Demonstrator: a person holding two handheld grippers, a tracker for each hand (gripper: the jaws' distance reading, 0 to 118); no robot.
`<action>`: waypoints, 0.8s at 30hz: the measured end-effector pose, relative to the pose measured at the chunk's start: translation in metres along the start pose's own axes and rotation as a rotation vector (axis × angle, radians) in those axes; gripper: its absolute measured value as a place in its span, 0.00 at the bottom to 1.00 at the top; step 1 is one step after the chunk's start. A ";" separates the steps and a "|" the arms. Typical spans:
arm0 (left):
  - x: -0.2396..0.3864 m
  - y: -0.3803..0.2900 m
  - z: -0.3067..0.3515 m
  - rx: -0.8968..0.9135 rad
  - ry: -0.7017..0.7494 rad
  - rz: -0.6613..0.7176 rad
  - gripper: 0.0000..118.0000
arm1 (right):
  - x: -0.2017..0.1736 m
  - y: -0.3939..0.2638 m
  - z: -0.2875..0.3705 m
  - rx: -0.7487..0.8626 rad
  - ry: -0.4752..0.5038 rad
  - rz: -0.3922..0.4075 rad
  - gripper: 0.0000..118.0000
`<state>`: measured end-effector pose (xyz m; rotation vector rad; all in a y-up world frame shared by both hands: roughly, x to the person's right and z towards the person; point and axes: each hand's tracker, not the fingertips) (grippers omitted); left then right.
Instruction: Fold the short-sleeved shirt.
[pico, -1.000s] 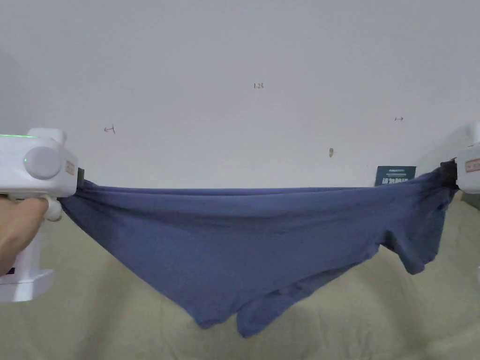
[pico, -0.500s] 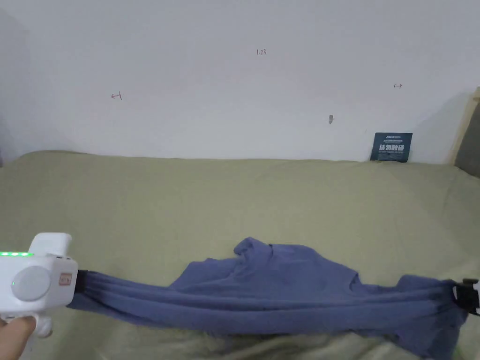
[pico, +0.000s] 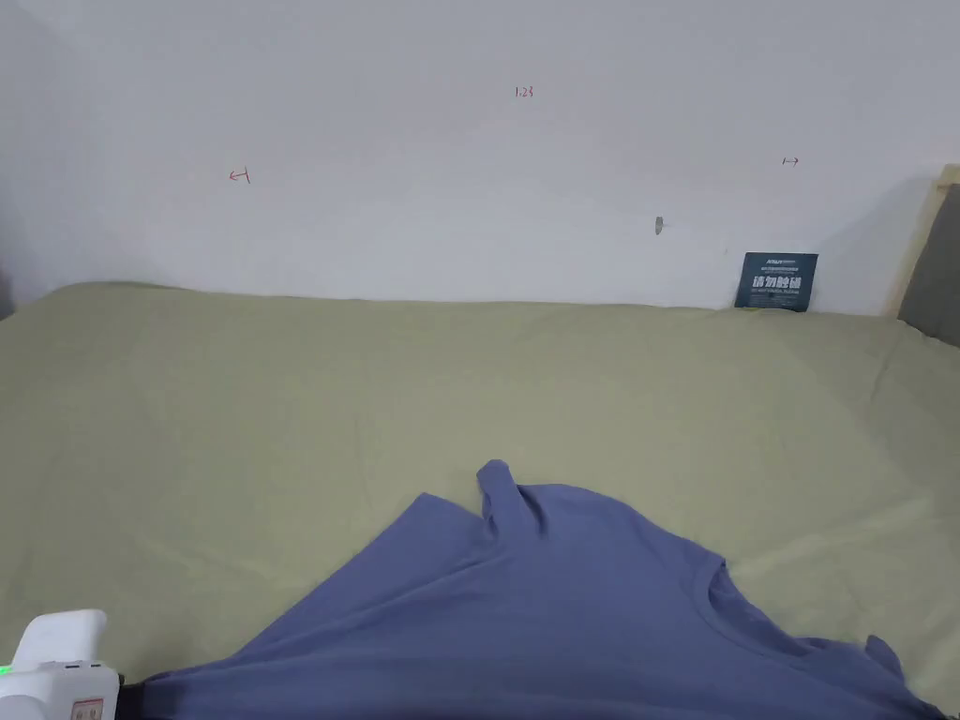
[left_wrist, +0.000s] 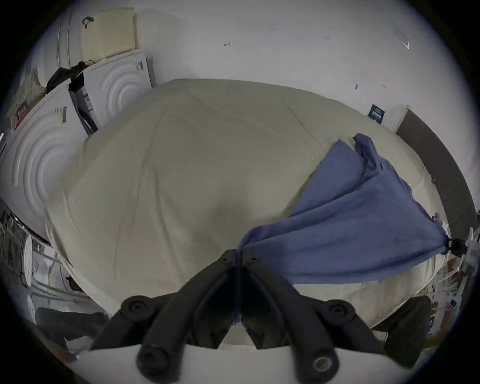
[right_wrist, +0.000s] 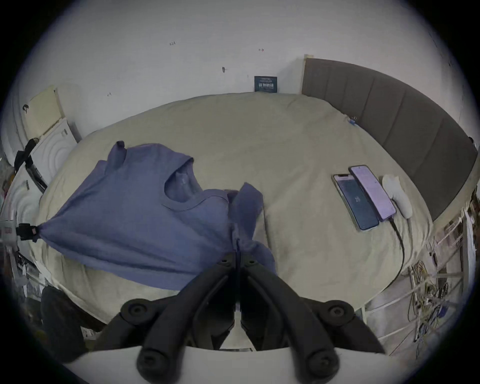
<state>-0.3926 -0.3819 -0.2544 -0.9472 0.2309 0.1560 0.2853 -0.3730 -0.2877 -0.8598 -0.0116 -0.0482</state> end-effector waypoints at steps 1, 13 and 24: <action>0.001 -0.002 -0.002 -0.008 0.001 -0.004 0.01 | 0.000 -0.001 -0.004 -0.011 -0.009 0.000 0.03; 0.014 -0.007 0.052 0.231 -0.054 0.016 0.98 | -0.038 0.013 0.061 0.281 0.016 -0.073 0.70; 0.066 -0.044 0.156 0.597 -0.027 -0.058 0.00 | -0.168 -0.008 0.147 0.621 0.053 0.106 0.00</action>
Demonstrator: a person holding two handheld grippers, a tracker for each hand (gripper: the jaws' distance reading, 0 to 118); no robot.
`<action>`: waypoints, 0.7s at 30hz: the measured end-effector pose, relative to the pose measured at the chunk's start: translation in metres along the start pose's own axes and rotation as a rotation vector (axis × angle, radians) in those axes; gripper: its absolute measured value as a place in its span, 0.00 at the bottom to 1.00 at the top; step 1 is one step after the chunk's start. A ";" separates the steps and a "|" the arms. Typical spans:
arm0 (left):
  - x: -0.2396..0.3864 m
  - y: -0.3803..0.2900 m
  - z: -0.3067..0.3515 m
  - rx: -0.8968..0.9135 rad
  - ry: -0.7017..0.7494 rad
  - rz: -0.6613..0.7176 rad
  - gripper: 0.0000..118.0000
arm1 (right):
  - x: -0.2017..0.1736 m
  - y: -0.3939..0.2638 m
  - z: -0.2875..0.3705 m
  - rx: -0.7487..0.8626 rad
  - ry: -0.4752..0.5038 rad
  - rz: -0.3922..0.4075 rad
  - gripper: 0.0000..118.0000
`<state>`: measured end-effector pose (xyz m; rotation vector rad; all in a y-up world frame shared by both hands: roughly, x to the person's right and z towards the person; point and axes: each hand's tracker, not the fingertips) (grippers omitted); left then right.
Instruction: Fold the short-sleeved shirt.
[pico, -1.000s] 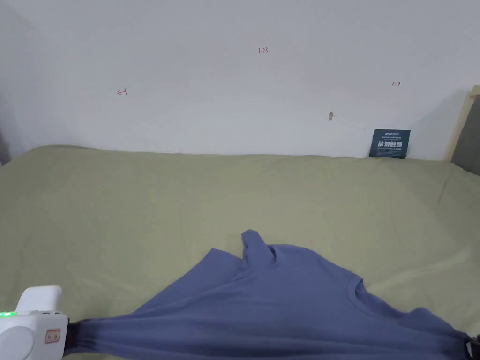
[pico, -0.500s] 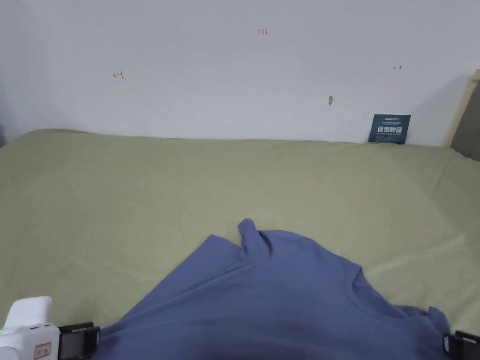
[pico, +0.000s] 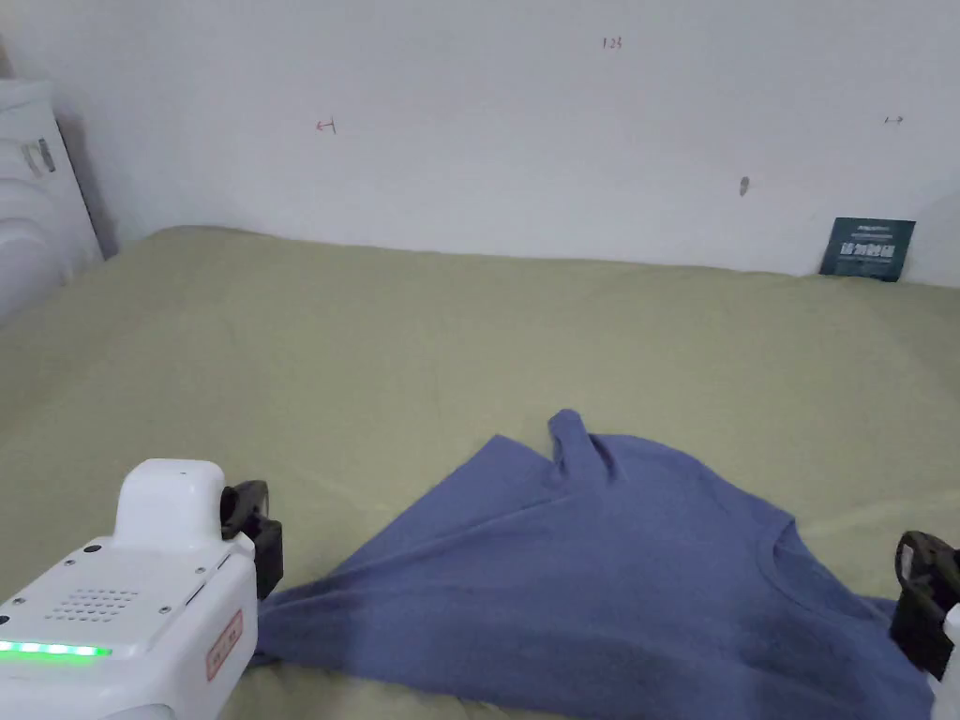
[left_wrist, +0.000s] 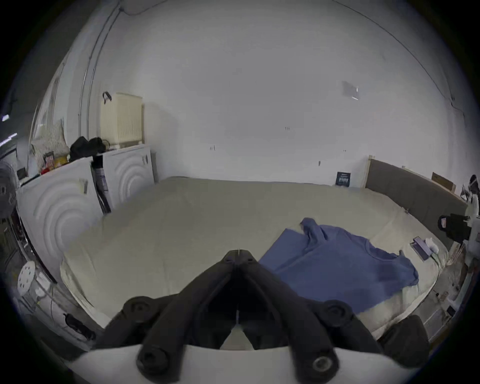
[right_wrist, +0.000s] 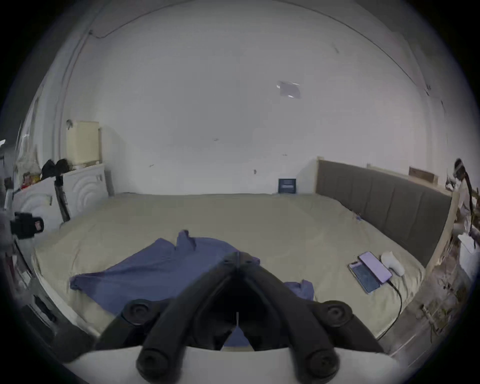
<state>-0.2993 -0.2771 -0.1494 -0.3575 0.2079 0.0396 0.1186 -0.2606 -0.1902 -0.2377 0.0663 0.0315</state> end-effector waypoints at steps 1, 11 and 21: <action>-0.003 0.001 0.002 -0.005 -0.001 0.000 0.00 | -0.004 0.003 0.001 -0.015 0.009 -0.003 0.00; -0.085 -0.053 -0.076 -0.424 -0.015 0.082 0.00 | -0.028 -0.044 -0.020 -0.109 0.071 -0.015 0.00; -0.090 -0.090 -0.165 -0.628 -0.060 0.033 0.99 | -0.038 -0.070 -0.046 -0.237 0.094 0.006 0.00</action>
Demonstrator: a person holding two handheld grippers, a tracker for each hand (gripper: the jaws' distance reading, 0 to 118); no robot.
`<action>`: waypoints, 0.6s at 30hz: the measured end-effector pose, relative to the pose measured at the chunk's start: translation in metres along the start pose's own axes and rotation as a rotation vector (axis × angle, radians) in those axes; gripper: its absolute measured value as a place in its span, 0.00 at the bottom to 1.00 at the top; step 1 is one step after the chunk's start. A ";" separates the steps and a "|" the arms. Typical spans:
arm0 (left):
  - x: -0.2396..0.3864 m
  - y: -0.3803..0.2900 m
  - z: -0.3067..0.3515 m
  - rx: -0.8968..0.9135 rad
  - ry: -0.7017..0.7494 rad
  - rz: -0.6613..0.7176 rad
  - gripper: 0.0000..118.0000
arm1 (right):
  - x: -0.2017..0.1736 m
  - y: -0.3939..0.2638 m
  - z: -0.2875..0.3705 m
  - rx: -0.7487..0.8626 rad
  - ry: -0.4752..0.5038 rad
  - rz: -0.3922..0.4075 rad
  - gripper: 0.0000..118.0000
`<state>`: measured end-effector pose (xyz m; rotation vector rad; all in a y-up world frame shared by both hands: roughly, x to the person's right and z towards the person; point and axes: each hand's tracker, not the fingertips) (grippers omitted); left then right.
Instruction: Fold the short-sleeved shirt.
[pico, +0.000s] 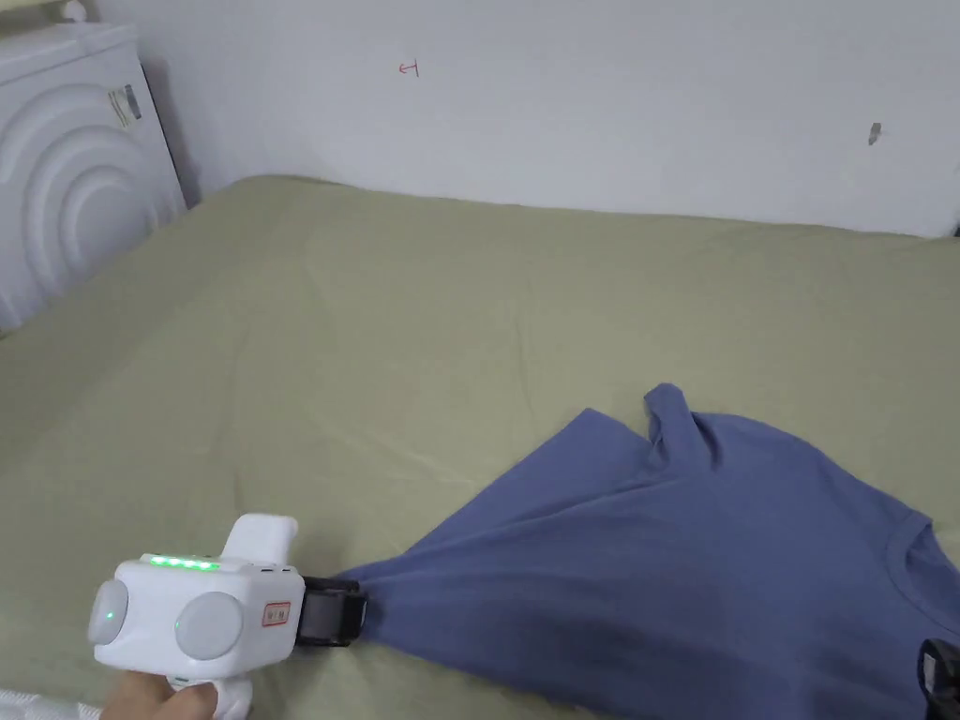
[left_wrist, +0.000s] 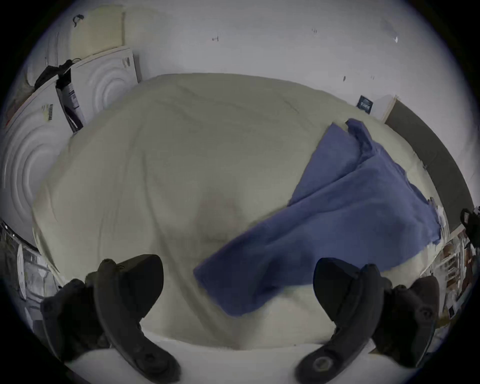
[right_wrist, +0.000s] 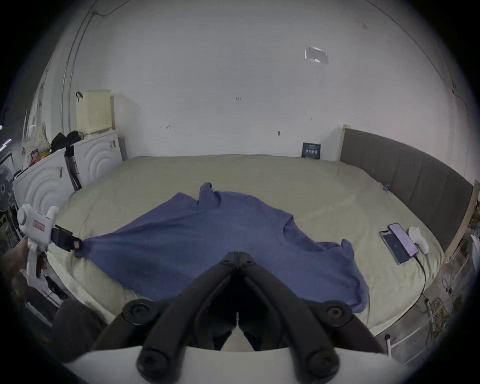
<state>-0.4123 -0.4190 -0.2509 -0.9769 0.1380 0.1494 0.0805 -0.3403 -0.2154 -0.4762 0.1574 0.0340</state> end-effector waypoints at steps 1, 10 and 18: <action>-0.001 0.002 -0.007 -0.014 0.017 0.002 0.99 | 0.000 -0.002 -0.003 -0.010 0.002 -0.001 0.00; 0.012 0.000 -0.007 -0.029 -0.025 -0.046 0.02 | 0.016 -0.004 -0.043 -0.105 0.015 0.005 0.00; 0.014 0.003 -0.003 -0.012 -0.027 -0.037 0.02 | 0.064 0.071 -0.179 -0.204 0.060 0.037 0.00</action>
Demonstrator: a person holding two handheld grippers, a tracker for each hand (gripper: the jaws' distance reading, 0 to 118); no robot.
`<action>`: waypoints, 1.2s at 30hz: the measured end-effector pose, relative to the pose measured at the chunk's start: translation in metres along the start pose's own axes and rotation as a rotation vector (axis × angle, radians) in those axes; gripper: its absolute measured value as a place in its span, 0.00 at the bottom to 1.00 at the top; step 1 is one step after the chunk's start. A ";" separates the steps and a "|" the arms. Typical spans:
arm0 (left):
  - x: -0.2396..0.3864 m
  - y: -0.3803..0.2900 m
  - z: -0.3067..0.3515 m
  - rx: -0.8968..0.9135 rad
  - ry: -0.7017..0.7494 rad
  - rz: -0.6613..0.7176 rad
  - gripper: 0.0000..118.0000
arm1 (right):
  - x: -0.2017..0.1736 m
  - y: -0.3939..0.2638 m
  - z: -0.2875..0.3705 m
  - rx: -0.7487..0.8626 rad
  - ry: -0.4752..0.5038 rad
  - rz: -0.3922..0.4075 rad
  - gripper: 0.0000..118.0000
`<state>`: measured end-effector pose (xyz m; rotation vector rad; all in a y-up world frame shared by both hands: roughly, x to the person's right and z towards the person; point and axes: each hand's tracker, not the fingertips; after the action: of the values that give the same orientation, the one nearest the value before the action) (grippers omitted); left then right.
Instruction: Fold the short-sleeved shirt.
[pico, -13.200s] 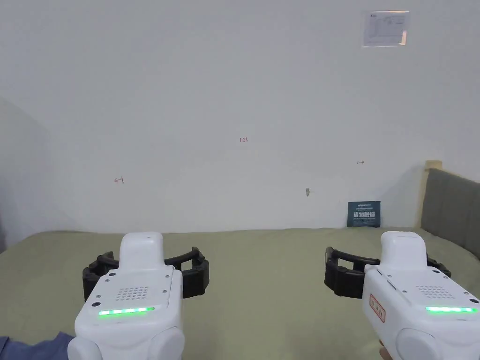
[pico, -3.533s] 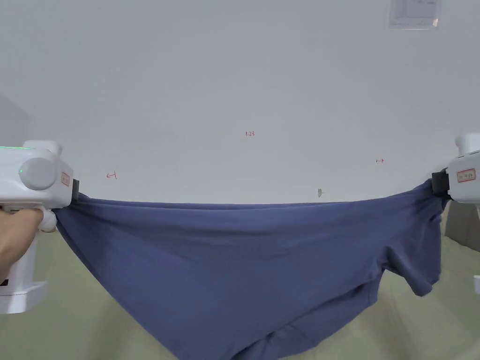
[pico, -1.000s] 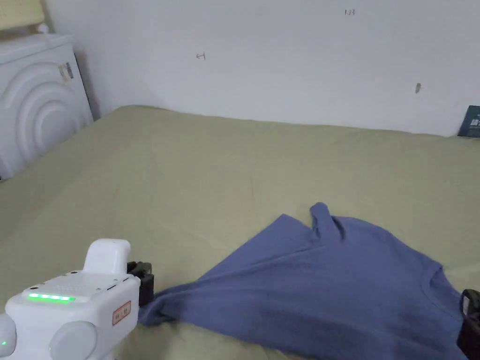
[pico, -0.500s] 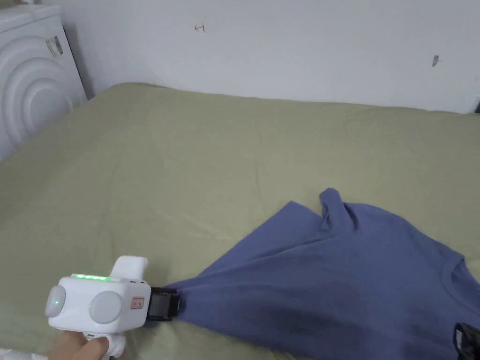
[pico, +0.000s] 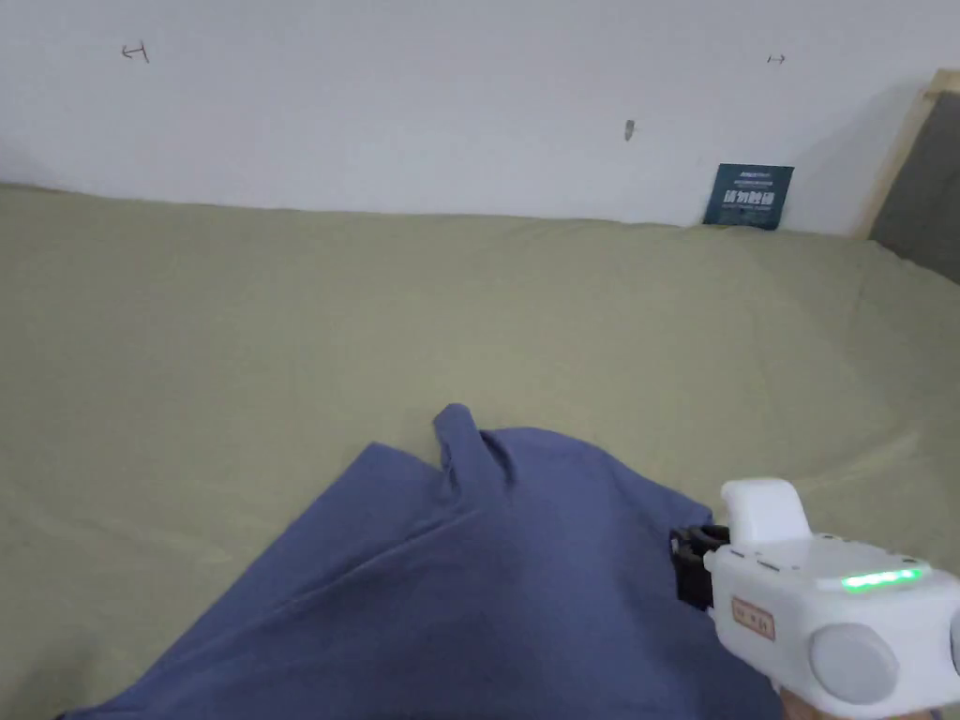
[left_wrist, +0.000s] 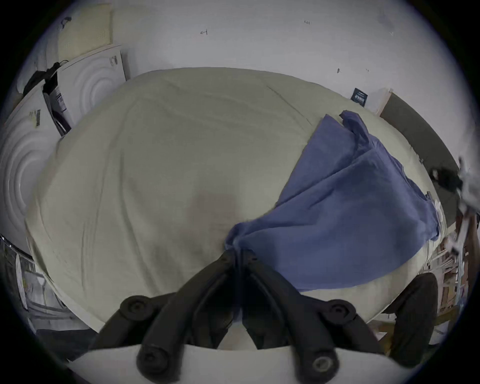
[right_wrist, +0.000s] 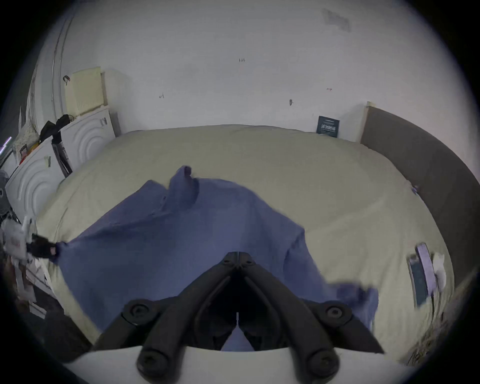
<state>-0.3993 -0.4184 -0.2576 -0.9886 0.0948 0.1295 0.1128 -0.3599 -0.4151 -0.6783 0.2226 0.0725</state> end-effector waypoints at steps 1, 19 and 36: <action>0.001 -0.001 0.000 -0.010 -0.010 0.007 0.02 | 0.007 0.017 -0.020 -0.020 0.014 0.014 0.00; 0.004 0.012 0.000 -0.007 -0.011 0.022 0.02 | 0.017 0.098 -0.210 -0.336 0.112 0.140 0.78; 0.006 0.045 0.047 0.092 -0.030 0.044 0.02 | 0.012 0.135 -0.047 -0.156 0.111 0.171 0.02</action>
<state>-0.3995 -0.3539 -0.2696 -0.8932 0.0937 0.1787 0.0977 -0.2844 -0.5362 -0.8187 0.3843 0.2187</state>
